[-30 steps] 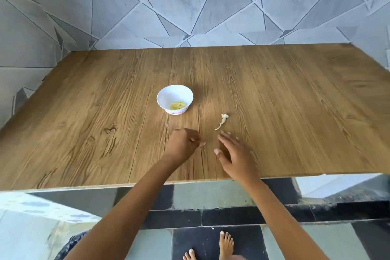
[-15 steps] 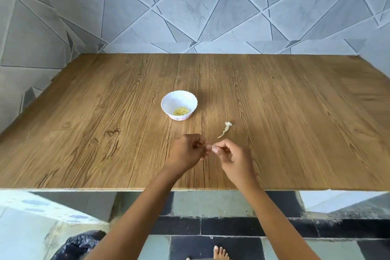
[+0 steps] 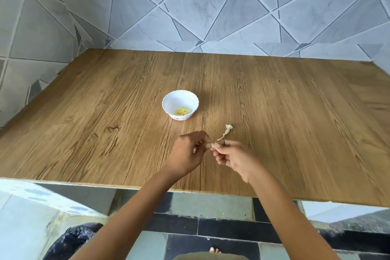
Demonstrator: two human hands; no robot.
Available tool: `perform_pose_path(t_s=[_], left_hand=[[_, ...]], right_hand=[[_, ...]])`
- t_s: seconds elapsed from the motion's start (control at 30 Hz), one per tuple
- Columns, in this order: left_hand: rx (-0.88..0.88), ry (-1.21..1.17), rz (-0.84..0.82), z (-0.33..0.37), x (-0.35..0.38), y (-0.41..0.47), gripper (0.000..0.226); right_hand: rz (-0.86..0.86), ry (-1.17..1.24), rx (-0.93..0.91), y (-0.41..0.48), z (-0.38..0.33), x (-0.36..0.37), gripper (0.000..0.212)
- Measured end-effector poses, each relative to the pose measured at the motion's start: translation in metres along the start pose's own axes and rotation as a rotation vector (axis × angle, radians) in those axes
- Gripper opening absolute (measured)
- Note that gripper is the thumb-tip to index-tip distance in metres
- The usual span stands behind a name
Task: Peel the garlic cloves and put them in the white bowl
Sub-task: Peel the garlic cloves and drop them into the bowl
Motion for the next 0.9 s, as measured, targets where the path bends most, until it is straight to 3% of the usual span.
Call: perform_pose_path(t_s=[0.1,0.17,0.23,0.33,0.4,0.47,0.53,0.63,0.7,0.83,0.9], left_hand=[[0.128,0.074,0.001,0.001,-0.002,-0.001,0.015],[0.13,0.083,-0.02,-0.003,-0.002,-0.002,0.009],[0.047,-0.003,-0.053,-0.011,0.001,-0.002,0.01],[-0.221,-0.309,-0.188,-0.023,0.004,0.0,0.01],[-0.412,-0.583,-0.297,-0.028,0.009,-0.002,0.012],[-0.521,-0.76,-0.317,-0.031,0.012,-0.004,0.015],[-0.497,-0.741,-0.289,-0.03,0.011,-0.004,0.013],[-0.194,-0.302,-0.178,-0.024,0.001,-0.001,0.008],[-0.031,-0.095,-0.078,-0.018,-0.004,-0.001,0.007],[-0.018,0.081,0.066,-0.02,-0.009,-0.001,0.011],[-0.106,0.174,-0.013,-0.027,-0.004,-0.002,0.014]], right_hand=[[-0.086,0.186,0.1,-0.002,-0.002,0.001,0.012],[-0.053,0.069,0.081,-0.001,0.001,0.001,0.011],[0.062,-0.32,-0.1,0.0,-0.001,-0.002,0.011],[0.239,-1.053,-0.676,-0.006,-0.006,0.006,0.013],[0.287,-1.244,-0.829,-0.007,0.0,0.008,0.014],[0.288,-1.128,-0.812,-0.005,0.003,0.008,0.015],[0.228,-0.746,-0.596,-0.001,0.004,0.005,0.015],[0.07,-0.128,-0.119,0.006,0.014,0.001,0.013],[0.012,0.113,0.019,0.005,0.016,0.0,0.016],[0.091,0.09,0.01,0.003,0.013,-0.007,0.014],[0.128,0.073,-0.026,0.001,0.012,-0.007,0.012]])
Point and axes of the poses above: each hand's wrist, its own y-axis towards the middle knuckle, its own x-axis out of the palm, z = x × y, the point moved 5 cm from there along y, towards the middle knuckle, and after that the axes turned 11 degrees about -z, right-handed, at the moved point
